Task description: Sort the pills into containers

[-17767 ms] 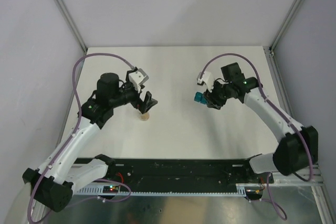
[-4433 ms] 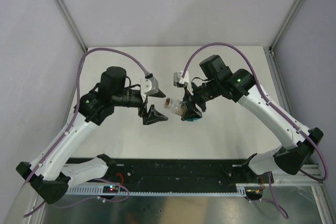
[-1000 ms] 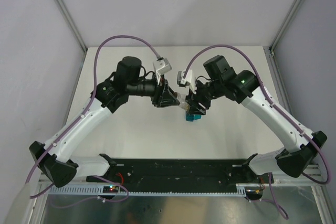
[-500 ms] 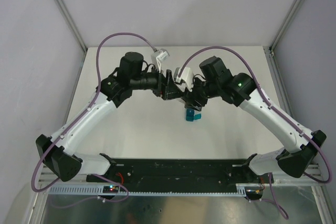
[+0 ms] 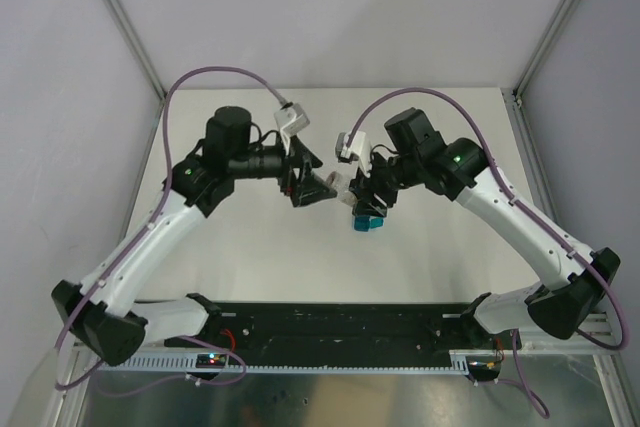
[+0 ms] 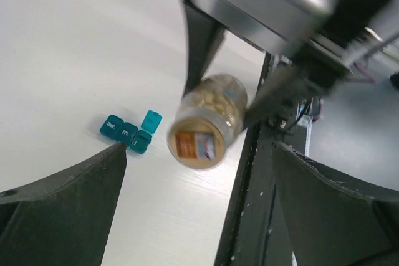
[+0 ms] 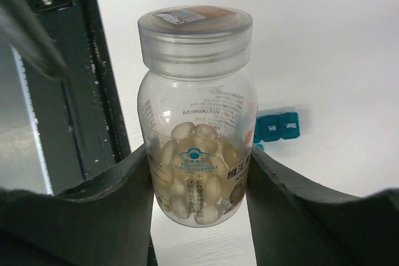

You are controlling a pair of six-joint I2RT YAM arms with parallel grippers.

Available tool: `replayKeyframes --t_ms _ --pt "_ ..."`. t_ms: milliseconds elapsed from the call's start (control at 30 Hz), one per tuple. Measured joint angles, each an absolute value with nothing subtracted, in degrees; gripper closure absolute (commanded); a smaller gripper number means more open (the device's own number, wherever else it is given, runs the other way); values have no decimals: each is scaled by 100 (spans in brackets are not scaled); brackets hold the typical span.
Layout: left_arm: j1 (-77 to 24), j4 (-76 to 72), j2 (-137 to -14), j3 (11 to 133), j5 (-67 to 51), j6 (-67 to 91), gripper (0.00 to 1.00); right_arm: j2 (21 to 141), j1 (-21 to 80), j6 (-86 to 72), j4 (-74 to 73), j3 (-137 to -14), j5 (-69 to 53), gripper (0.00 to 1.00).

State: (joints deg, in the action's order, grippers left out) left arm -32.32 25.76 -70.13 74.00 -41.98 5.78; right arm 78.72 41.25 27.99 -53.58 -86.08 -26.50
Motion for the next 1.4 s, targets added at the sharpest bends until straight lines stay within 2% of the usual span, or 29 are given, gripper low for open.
replayKeyframes --t_ms 300,467,633,700,800,867,1000,1133,1233,1400 --pt "-3301 2633 -6149 7002 -4893 -1118 1 7944 3913 3144 -6040 -8768 -3946 100" --pt "-3588 2668 -6184 6973 -4976 -1586 7 8044 3913 3269 -6309 -8930 -4375 100" --pt "-3752 2696 -6366 6973 -4976 -1789 26 8112 3913 3328 -6451 -9021 -4574 100" --pt "-3767 2718 -6453 6973 -4974 -1809 39 8121 3913 3332 -6479 -9026 -4598 100" --pt "-3780 2753 -6528 6973 -4991 -1776 65 8128 3911 3341 -6499 -9026 -4587 100" --pt "-3791 2777 -6534 6976 -5015 -1765 76 8143 3879 3406 -6552 -9026 -4574 100" --pt "-3793 2797 -6541 6987 -4982 -1640 87 8145 3874 3409 -6536 -9021 -4512 100" --pt "-3791 2869 -6639 7094 -4772 -1297 95 8114 3879 3367 -6394 -8971 -4311 100" --pt "-3789 2919 -6807 7251 -4442 -753 96 8042 3894 3277 -6206 -8923 -3929 100" --pt "-3699 2974 -7120 7531 -4012 379 91 7924 4021 3144 -5889 -8868 -3052 100"
